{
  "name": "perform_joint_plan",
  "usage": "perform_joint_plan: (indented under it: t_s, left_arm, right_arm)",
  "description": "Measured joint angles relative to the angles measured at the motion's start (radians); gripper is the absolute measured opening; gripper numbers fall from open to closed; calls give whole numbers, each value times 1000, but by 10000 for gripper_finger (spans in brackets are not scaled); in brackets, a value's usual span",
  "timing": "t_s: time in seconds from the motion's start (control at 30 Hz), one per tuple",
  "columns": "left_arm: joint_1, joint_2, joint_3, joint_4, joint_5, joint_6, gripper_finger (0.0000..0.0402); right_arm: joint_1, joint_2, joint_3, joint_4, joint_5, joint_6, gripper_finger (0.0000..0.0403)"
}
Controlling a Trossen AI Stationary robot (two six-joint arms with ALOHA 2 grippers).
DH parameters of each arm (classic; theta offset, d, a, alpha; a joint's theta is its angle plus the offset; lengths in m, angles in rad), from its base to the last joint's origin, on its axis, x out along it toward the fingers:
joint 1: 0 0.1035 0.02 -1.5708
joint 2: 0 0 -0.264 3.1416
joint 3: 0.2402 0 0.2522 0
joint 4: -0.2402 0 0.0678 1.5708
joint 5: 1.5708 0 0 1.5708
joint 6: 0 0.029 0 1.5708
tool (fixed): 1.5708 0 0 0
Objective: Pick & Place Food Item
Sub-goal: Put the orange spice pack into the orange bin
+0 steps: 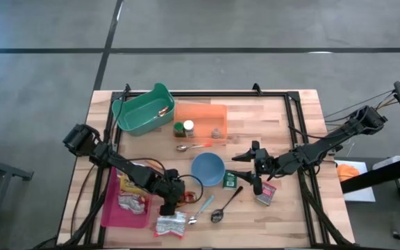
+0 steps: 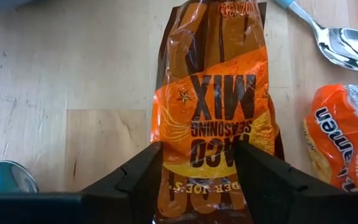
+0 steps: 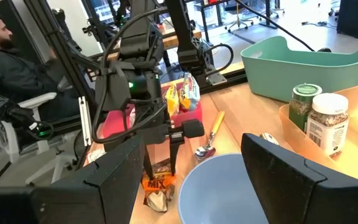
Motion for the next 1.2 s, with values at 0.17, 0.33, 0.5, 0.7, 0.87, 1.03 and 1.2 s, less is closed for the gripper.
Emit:
perform_joint_plan:
  t_s: [0.17,0.33,0.5,0.7,0.87,1.03,1.2]
  left_arm:
    - [0,31,3,9,-7,0,152]
    - [1,44,4,23,-8,15,67]
    - [1,40,4,24,-11,28,8]
    - [0,7,0,6,-4,76,2]
    - [-1,-92,-5,-52,-19,45,0]
    - [1,-184,-3,-67,-34,-82,0]
    - [14,-262,-3,-60,-31,-145,0]
  right_arm:
    - [0,0,0,1,0,0,265]
    - [0,0,0,2,0,0,265]
    - [0,0,0,2,0,0,265]
    - [0,0,0,1,0,1,265]
    - [0,0,0,1,-23,0,265]
    - [2,1,0,3,-23,-69,265]
    - [20,94,39,-3,-22,-191,265]
